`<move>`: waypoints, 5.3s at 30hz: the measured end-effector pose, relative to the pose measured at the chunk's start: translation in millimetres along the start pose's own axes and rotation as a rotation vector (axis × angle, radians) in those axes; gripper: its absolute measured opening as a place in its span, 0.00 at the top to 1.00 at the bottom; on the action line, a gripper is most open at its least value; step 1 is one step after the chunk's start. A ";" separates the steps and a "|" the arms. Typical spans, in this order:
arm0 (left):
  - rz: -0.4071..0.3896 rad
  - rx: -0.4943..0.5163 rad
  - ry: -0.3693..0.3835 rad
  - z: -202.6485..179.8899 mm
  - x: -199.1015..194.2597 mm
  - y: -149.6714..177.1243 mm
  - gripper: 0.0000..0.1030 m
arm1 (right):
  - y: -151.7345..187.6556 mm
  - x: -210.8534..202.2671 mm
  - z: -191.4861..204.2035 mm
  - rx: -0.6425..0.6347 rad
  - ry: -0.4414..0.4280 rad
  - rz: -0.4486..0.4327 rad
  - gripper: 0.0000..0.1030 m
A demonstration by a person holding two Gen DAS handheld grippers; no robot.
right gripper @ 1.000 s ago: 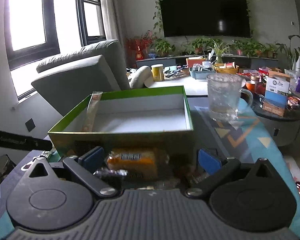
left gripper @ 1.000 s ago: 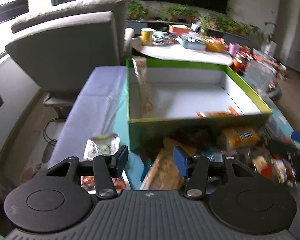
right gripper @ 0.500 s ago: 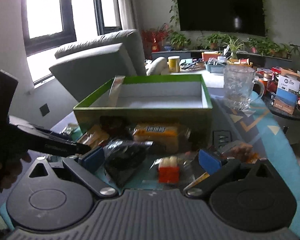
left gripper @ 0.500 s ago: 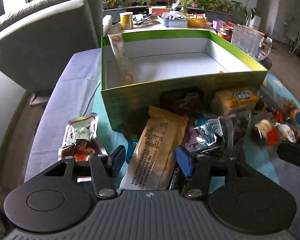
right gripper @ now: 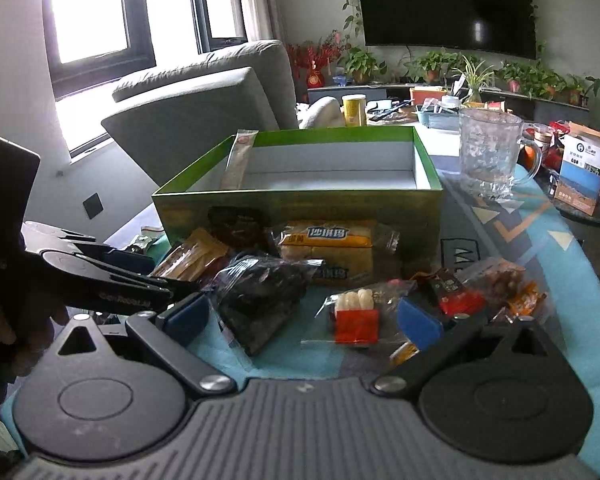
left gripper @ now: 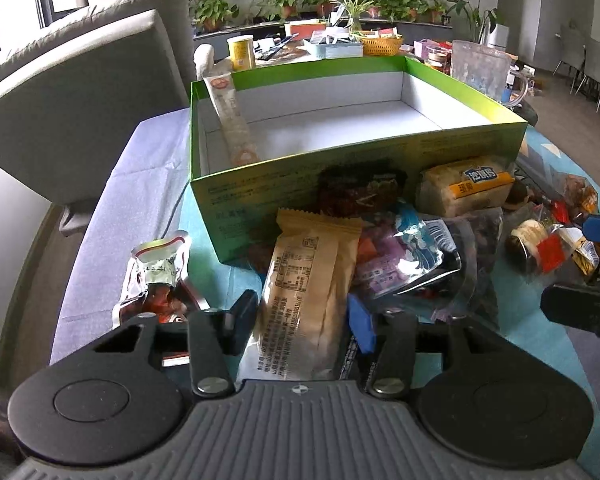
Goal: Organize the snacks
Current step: 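Close left tool on brown paper bag while right tool grasps black plastic bag, then lift brown paper bag with left tool while right tool lifts black bag toward box, then lower brown paper bag into green box and open left tool while right tool releases black bag inside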
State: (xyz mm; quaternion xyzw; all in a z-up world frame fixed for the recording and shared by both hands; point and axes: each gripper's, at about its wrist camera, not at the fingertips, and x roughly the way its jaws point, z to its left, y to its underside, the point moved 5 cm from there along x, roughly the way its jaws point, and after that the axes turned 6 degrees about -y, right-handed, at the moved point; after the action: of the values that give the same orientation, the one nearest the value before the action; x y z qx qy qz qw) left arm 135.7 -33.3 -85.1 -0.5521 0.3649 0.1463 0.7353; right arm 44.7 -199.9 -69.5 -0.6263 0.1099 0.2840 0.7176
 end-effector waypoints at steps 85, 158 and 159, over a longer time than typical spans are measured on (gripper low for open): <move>-0.178 -0.081 0.026 2.4 -69.1 -42.3 0.60 | -32.6 1.5 10.8 0.018 -0.032 -0.101 0.29; -0.128 -0.028 -0.003 -0.6 34.6 -128.2 0.52 | -87.7 79.6 -63.7 0.156 0.074 -0.090 0.22; -0.129 -0.030 -0.008 0.6 32.9 -127.4 0.52 | -87.0 77.6 -63.6 0.156 0.077 -0.092 0.22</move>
State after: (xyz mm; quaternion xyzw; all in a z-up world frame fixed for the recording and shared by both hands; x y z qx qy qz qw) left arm 237.5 -83.2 -18.1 -0.5848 0.3231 0.1061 0.7364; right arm 168.0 -244.8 -48.6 -0.5835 0.1300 0.2170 0.7717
